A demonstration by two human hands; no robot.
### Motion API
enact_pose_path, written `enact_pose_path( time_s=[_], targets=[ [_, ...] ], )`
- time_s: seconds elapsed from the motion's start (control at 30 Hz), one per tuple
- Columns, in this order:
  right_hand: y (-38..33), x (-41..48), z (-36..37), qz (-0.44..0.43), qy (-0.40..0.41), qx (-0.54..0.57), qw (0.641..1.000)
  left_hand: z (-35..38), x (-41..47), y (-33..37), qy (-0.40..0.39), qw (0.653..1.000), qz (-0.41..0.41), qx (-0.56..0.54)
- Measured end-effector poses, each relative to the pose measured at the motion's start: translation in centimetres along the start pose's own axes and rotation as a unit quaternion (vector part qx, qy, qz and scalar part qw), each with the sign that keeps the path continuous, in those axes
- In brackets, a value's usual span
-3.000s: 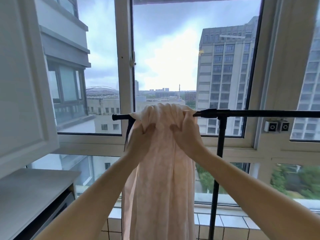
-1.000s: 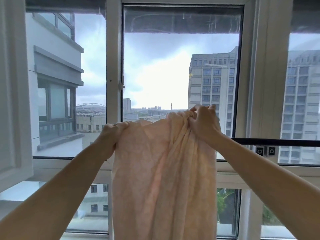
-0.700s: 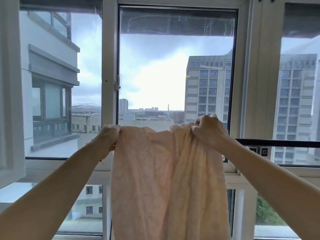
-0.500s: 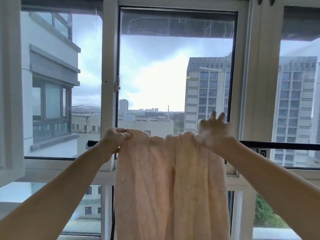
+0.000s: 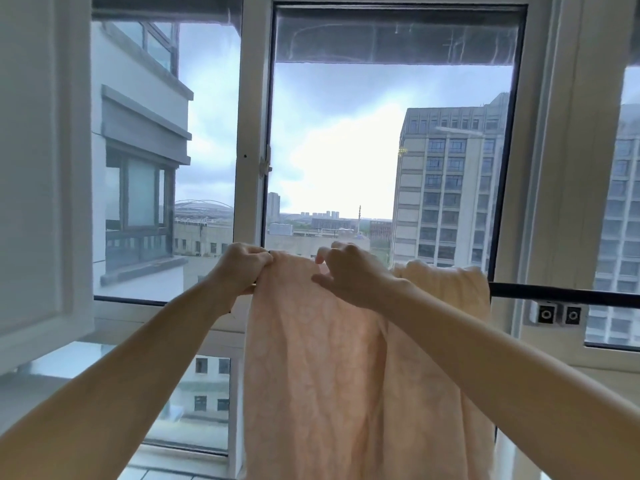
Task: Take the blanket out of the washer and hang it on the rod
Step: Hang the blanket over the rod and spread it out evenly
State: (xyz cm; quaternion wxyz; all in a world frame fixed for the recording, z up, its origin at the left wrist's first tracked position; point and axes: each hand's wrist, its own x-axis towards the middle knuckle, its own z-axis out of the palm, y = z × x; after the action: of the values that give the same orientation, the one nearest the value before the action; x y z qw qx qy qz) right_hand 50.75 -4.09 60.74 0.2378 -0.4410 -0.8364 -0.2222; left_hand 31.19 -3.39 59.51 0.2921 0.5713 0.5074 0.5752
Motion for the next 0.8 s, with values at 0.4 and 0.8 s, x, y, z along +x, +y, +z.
enact_pose_path(
  time_s=[0.4, 0.8],
  targets=[
    [-0.7, 3.5, 2.6, 0.114, 0.065, 0.069, 0.989, -5.2, 2.7, -1.7, 0.021, 0.998, -0.007, -0.057],
    [-1.6, 2.8, 1.2, 0.266, -0.047, -0.153, 0.950, -6.7, 3.0, -4.7, -0.036, 0.999, -0.025, -0.005]
  ],
)
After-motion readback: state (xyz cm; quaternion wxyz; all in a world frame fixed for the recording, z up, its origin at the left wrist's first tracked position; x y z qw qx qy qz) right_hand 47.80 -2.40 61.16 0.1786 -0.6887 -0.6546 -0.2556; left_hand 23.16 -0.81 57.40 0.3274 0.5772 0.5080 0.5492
